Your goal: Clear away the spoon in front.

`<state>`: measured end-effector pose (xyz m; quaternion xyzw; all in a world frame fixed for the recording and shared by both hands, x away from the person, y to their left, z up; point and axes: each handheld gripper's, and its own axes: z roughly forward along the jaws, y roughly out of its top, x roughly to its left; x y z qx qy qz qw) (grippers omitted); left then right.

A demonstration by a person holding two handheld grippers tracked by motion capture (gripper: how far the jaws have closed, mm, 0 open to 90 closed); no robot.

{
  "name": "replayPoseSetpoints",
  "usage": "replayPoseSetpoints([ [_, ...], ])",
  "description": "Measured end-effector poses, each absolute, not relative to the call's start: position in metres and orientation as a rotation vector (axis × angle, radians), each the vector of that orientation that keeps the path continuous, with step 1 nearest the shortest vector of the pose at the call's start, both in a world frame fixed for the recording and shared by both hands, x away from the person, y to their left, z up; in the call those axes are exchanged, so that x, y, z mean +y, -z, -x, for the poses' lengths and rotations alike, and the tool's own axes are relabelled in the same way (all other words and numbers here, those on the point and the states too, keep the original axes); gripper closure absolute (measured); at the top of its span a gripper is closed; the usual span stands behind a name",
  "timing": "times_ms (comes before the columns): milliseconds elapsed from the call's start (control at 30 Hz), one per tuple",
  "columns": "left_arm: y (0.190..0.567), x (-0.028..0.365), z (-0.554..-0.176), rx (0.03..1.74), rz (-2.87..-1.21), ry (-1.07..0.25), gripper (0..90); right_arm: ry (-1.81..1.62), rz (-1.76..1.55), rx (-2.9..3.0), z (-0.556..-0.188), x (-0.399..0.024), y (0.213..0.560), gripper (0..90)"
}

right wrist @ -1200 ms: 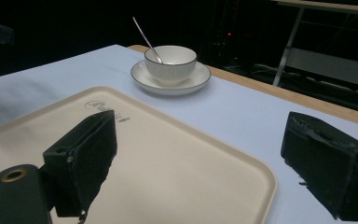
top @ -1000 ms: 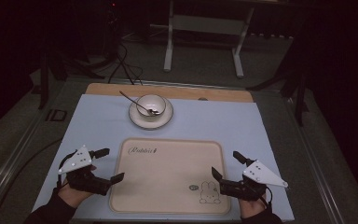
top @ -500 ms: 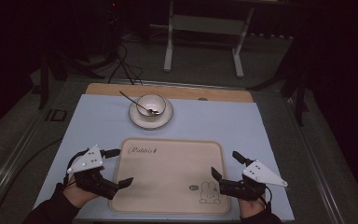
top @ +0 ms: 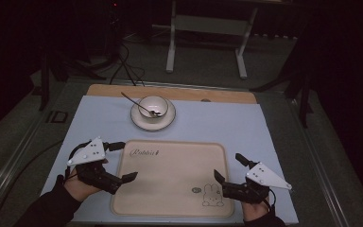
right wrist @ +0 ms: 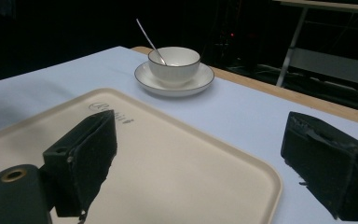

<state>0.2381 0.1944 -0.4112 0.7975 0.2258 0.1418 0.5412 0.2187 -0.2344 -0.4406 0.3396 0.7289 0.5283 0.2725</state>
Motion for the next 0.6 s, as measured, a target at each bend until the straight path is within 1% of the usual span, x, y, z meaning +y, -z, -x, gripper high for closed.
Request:
replayPoseSetpoints([
  [200,0.402,0.192,-0.250,0.556,-1.893,-0.367,0.6,-1.424,-0.908,1.964,-0.218,-0.234,0.440,10.4],
  [600,0.391,0.189,-0.275,0.607,-1.886,-0.388,1.3,-1.426,-0.902,1.967,-0.217,-0.233,0.440,10.4],
])
